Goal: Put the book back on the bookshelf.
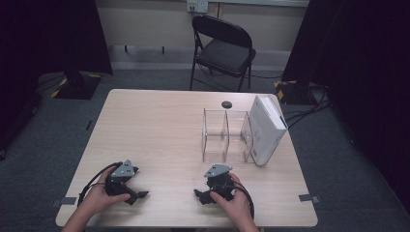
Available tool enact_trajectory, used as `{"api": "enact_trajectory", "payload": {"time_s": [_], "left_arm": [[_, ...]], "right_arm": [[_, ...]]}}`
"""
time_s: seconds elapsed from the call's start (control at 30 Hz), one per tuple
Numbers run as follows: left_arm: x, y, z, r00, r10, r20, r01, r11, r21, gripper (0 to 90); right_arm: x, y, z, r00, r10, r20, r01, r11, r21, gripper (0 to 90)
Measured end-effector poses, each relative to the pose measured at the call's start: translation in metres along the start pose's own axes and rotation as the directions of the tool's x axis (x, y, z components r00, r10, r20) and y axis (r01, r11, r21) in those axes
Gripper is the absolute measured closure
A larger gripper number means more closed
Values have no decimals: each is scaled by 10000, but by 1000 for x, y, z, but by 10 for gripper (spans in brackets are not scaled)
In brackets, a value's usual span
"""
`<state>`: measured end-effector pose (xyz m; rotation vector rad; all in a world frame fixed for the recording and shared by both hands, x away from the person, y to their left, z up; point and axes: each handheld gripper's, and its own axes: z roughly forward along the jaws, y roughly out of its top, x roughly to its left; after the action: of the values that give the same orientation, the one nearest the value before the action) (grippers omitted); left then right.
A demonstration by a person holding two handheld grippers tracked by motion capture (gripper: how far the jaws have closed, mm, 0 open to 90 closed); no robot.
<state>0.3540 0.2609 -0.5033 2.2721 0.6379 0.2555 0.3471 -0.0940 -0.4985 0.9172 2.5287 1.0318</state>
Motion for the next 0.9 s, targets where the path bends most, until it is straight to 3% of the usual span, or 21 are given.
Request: {"api": "enact_trajectory", "payload": {"time_s": [0.27,0.9], "left_arm": [[0,0,0,10000,-2,1,2,10000,-1,0],[0,0,0,10000,-29,18,29,10000,-57,0]], "right_arm": [[0,-4,0,10000,-9,-37,8,9993,-367,99],[-1,-5,-1,9998,-159,-106,155,9992,-371,98]]}}
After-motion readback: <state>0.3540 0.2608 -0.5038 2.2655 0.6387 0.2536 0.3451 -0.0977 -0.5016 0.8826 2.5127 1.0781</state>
